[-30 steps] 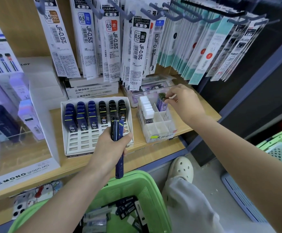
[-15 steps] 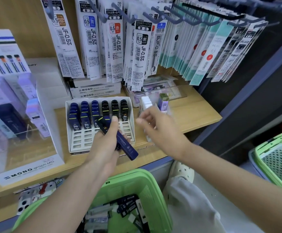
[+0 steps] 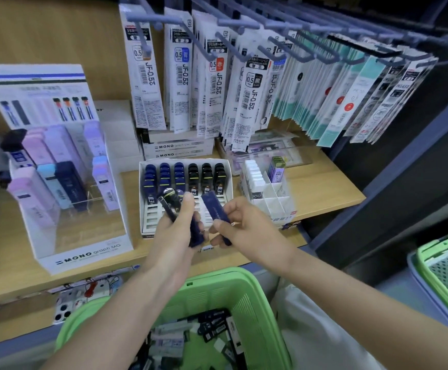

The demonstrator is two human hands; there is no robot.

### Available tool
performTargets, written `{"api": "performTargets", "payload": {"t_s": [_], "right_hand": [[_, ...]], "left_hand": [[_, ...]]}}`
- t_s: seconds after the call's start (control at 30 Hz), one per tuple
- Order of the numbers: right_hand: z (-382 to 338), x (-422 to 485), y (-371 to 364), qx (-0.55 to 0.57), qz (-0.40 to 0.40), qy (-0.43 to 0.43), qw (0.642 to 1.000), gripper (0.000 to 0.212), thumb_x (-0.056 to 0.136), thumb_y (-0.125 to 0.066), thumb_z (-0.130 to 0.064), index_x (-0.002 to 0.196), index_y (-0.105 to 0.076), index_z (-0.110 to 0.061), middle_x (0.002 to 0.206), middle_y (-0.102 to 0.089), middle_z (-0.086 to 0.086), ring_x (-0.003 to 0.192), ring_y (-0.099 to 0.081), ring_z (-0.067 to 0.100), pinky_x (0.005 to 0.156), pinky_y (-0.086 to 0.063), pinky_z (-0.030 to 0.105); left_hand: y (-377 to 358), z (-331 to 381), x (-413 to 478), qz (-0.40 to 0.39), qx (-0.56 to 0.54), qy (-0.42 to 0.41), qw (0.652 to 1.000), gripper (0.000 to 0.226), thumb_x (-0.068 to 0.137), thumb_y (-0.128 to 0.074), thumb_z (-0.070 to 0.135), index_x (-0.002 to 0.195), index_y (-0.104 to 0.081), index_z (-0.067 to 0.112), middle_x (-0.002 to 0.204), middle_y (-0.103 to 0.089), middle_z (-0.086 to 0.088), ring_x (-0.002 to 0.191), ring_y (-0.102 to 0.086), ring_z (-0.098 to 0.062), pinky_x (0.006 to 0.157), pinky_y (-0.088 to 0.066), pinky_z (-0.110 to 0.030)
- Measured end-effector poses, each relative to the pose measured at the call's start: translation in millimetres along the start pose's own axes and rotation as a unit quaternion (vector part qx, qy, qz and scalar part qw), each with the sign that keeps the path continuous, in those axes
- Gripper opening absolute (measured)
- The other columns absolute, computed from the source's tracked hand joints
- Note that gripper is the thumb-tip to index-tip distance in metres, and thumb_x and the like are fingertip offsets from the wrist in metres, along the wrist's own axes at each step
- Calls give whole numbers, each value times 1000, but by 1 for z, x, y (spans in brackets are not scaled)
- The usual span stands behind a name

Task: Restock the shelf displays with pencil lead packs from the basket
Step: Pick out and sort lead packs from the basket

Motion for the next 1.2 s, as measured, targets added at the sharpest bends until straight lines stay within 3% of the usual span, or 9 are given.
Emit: {"api": "performTargets", "payload": {"t_s": [0.1,0.2,0.37,0.5,0.6,0.7,0.93,1.1,1.2], "right_hand": [[-2,-4,-5,-18,21,12,1000,20,94,-52,-13,85,-38,-24,88,-63,9,66,-61,13,77,-54,43],[-18,-10,-17,-110,14,59,992,19,97,-46,-17,86,-35,-27,78,-51,5,64,-44,13,63,-40,29],[-54,-20,-38,-174,3,154,973,8,100,-36,-21,93,-39,-24,91,-46,-2,84,-42,8,72,-36,15],[-65,-20,-47,-125,4,134,983,12,95,-51,-20,102,-44,-27,102,-54,-8,96,-50,0,79,-38,9],[-67,-14,-45,-32,34,102,994,30,84,-68,-18,97,-47,-34,99,-57,-15,82,-55,-7,74,-43,12],[-73,-12,-52,30,20,78,996,29,81,-71,-10,95,-54,-28,91,-61,-9,69,-61,4,66,-48,14],[-102,-4,-68,29,31,133,990,27,82,-67,0,93,-63,-25,88,-68,-5,75,-66,11,77,-54,23],[-120,2,-79,-16,17,174,984,31,88,-55,9,89,-64,-21,90,-67,-3,83,-65,12,81,-55,27],[-122,7,-81,-20,12,162,987,35,86,-53,15,89,-62,-19,93,-68,0,89,-66,12,84,-53,25]], "left_hand": [[8,2,-5,-32,42,-5,999,7,91,-60,15,84,-57,14,60,-45,0,55,-43,-12,57,-43,-26],[19,6,-10,-50,55,-7,997,11,88,-63,21,94,-60,13,61,-46,0,55,-44,-12,56,-44,-25],[44,21,-17,-39,38,-3,999,24,88,-59,34,90,-62,11,56,-45,1,49,-42,-11,50,-44,-20],[69,35,-18,-13,30,-8,999,18,86,-65,29,77,-56,15,54,-42,2,50,-39,-10,54,-40,-22],[89,45,-18,19,-10,-19,1000,13,86,-65,26,83,-58,16,53,-43,4,52,-40,-11,62,-41,-25],[105,53,-17,45,-46,-27,998,9,87,-64,22,83,-58,17,51,-45,5,49,-42,-9,63,-42,-24],[126,59,-17,33,-12,-32,999,12,87,-63,25,85,-60,13,51,-52,3,54,-44,-15,68,-43,-30],[123,49,-16,-45,-60,56,996,20,87,-63,20,102,-62,7,73,-68,-5,49,-47,-8,53,-44,-19],[129,52,-15,-41,-73,51,995,9,85,-65,12,93,-64,8,72,-61,-5,51,-46,-8,52,-43,-18]]}}
Point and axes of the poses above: each hand's wrist, its own x-axis towards the middle knuckle, its own y-axis out of the back of the hand, z = x × y, the point moved 9 cm from there along x, towards the middle knuckle
